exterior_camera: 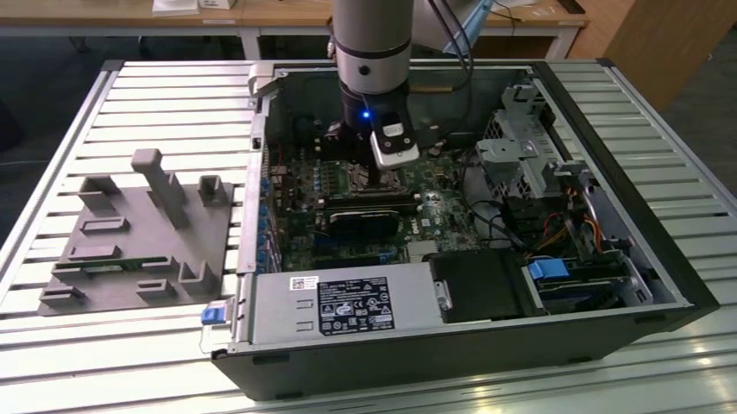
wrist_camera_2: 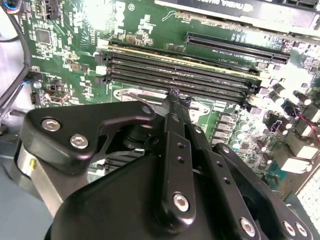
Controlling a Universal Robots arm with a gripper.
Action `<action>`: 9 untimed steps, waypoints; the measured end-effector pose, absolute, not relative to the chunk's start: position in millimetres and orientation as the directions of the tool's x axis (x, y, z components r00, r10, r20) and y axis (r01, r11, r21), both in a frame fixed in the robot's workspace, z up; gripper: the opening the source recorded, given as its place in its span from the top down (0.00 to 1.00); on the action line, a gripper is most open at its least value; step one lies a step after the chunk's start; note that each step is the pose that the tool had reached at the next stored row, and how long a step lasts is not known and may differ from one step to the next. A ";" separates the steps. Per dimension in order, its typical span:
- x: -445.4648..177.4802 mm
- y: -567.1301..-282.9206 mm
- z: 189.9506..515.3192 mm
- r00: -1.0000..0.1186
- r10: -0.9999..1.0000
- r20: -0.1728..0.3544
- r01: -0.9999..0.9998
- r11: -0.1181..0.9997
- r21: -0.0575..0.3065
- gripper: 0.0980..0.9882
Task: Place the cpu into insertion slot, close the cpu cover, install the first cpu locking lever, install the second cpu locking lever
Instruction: 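Install the second cpu locking lever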
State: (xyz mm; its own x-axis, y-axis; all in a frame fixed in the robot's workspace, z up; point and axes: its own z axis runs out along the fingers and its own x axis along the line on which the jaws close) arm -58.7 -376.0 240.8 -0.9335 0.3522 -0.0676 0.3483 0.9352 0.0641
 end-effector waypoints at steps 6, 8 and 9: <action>-58.7 -376.0 239.9 -0.961 0.268 -0.064 0.263 0.962 0.074 1.00; -58.7 -376.0 239.4 -0.968 0.242 -0.063 0.237 0.968 0.079 1.00; -58.8 -376.0 239.0 -0.971 0.230 -0.063 0.225 0.971 0.081 1.00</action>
